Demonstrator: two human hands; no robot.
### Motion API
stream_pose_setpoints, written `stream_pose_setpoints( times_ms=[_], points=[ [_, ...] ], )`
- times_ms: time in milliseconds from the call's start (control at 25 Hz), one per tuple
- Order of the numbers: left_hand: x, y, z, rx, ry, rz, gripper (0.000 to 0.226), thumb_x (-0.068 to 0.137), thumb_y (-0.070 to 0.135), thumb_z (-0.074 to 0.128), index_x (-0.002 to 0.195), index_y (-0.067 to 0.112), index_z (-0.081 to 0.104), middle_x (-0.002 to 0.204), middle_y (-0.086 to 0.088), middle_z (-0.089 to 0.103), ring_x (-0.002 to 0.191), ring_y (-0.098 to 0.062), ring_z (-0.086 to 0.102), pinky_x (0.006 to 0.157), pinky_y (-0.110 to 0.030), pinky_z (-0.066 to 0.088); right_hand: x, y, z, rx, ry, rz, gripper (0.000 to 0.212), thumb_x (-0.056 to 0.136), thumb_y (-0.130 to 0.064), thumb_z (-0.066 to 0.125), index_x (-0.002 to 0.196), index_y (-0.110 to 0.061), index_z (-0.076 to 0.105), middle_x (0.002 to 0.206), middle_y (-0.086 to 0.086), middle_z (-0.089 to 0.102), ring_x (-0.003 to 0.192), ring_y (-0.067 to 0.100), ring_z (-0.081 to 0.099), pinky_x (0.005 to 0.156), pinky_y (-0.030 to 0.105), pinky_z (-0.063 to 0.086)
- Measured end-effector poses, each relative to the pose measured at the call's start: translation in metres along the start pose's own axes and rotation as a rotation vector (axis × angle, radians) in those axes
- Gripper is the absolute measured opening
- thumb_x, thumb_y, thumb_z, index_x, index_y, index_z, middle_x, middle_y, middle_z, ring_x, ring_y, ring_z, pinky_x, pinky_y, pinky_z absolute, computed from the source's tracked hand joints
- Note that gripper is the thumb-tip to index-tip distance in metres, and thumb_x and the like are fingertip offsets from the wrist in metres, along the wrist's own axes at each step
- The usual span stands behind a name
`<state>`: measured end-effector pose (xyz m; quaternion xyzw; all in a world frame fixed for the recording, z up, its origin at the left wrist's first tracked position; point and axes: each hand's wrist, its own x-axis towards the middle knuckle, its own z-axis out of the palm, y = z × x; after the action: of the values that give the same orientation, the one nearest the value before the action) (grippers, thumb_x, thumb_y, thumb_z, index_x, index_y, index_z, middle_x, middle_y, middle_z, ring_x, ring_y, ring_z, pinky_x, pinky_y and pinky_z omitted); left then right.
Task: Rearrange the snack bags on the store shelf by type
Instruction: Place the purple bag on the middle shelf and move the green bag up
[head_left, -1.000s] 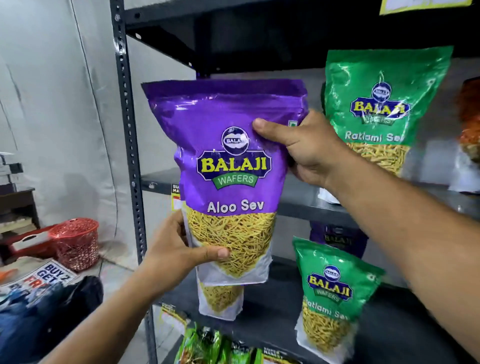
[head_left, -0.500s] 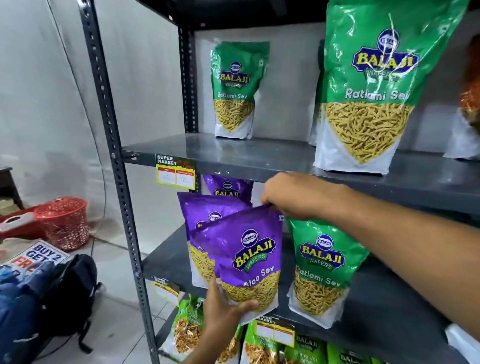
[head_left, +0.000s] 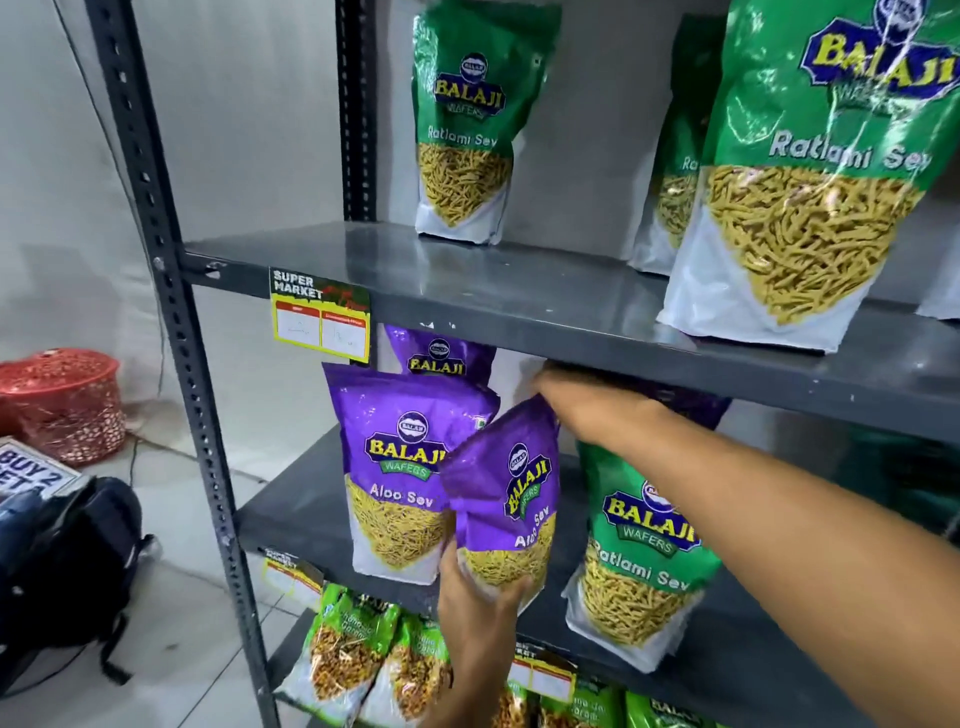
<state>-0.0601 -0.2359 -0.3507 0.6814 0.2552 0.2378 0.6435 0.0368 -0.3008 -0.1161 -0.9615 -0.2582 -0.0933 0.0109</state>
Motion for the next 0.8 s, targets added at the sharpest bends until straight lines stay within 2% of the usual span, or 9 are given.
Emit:
stream_pose_setpoints(
  times_ms=[80, 200, 280, 320, 360, 480, 600, 720, 800],
  points=[
    [0.003, 0.001, 0.007, -0.011, 0.005, -0.028, 0.100, 0.055, 0.022, 0.091, 0.139, 0.012, 0.038, 0.136, -0.015, 0.056, 0.125, -0.031, 0.053, 0.101, -0.039, 0.042, 0.010, 0.007, 0.005, 0.109, 0.033, 0.105, 0.031, 0.088, -0.015, 0.043, 0.058, -0.016, 0.037, 0.060, -0.004, 0.044, 0.068, 0.016, 0.045, 0.050, 0.013, 0.027],
    [0.009, 0.002, 0.010, 0.005, -0.038, -0.016, 0.107, 0.055, 0.023, 0.092, 0.143, 0.012, 0.032, 0.144, -0.013, 0.049, 0.132, -0.029, 0.047, 0.108, -0.040, 0.038, 0.014, 0.015, 0.013, 0.274, 0.062, 0.138, 0.026, 0.086, -0.024, 0.039, 0.063, -0.014, 0.046, 0.067, -0.003, 0.052, 0.080, 0.021, 0.049, 0.061, 0.020, 0.031],
    [0.009, -0.001, 0.006, -0.025, -0.072, 0.028, 0.112, 0.050, 0.024, 0.094, 0.142, 0.018, 0.030, 0.142, -0.010, 0.049, 0.131, -0.028, 0.047, 0.109, -0.043, 0.041, 0.010, 0.017, 0.014, 0.279, 0.008, 0.108, 0.031, 0.089, -0.032, 0.036, 0.095, -0.019, 0.064, 0.110, 0.001, 0.065, 0.107, 0.023, 0.053, 0.090, 0.030, 0.038],
    [0.004, -0.005, 0.003, -0.020, -0.069, 0.052, 0.112, 0.049, 0.022, 0.094, 0.141, 0.020, 0.030, 0.142, -0.008, 0.048, 0.131, -0.027, 0.046, 0.109, -0.043, 0.041, 0.005, 0.019, 0.012, 0.244, 0.007, 0.095, 0.037, 0.093, -0.035, 0.034, 0.118, -0.025, 0.059, 0.134, -0.001, 0.055, 0.125, 0.023, 0.046, 0.104, 0.032, 0.031],
    [-0.003, -0.012, 0.001, 0.007, -0.049, 0.098, 0.111, 0.049, 0.017, 0.094, 0.140, 0.018, 0.031, 0.142, -0.010, 0.046, 0.132, -0.027, 0.044, 0.110, -0.043, 0.039, -0.002, 0.021, 0.010, 0.195, 0.022, 0.066, 0.041, 0.095, -0.034, 0.032, 0.133, -0.029, 0.049, 0.149, -0.002, 0.042, 0.135, 0.023, 0.037, 0.112, 0.034, 0.024],
    [-0.034, -0.041, -0.002, 0.125, -0.035, 0.356, 0.097, 0.051, 0.018, 0.091, 0.130, 0.015, 0.036, 0.142, -0.018, 0.042, 0.136, -0.029, 0.036, 0.110, -0.036, 0.036, -0.035, 0.028, 0.003, 0.045, 0.079, -0.040, 0.051, 0.095, -0.022, 0.038, 0.144, -0.028, 0.029, 0.156, 0.004, 0.031, 0.139, 0.029, 0.033, 0.113, 0.038, 0.031],
    [-0.046, -0.047, 0.001, 0.243, -0.322, 0.428, 0.086, 0.060, 0.033, 0.083, 0.131, 0.019, 0.037, 0.141, -0.011, 0.046, 0.136, -0.020, 0.040, 0.111, -0.016, 0.029, -0.075, 0.052, 0.009, -0.026, 0.152, 0.017, 0.052, 0.094, -0.028, 0.042, 0.145, -0.027, 0.030, 0.156, -0.003, 0.031, 0.140, 0.025, 0.033, 0.113, 0.041, 0.032],
    [-0.041, -0.031, 0.015, 0.267, -0.606, 0.368, 0.097, 0.067, 0.025, 0.083, 0.145, 0.014, 0.027, 0.144, 0.011, 0.035, 0.136, -0.010, 0.036, 0.102, 0.002, 0.021, -0.116, 0.079, 0.021, -0.025, 0.313, 0.088, 0.056, 0.089, -0.035, 0.051, 0.142, -0.021, 0.039, 0.150, 0.003, 0.041, 0.137, 0.024, 0.038, 0.112, 0.037, 0.028],
    [-0.034, -0.019, 0.026, 0.273, -0.672, 0.293, 0.106, 0.065, 0.020, 0.084, 0.149, 0.011, 0.019, 0.138, 0.016, 0.029, 0.134, -0.006, 0.032, 0.101, -0.003, 0.022, -0.139, 0.091, 0.034, 0.216, 0.492, 0.233, 0.065, 0.083, -0.034, 0.063, 0.141, -0.016, 0.039, 0.145, 0.009, 0.044, 0.133, 0.025, 0.040, 0.110, 0.034, 0.029]
  ],
)
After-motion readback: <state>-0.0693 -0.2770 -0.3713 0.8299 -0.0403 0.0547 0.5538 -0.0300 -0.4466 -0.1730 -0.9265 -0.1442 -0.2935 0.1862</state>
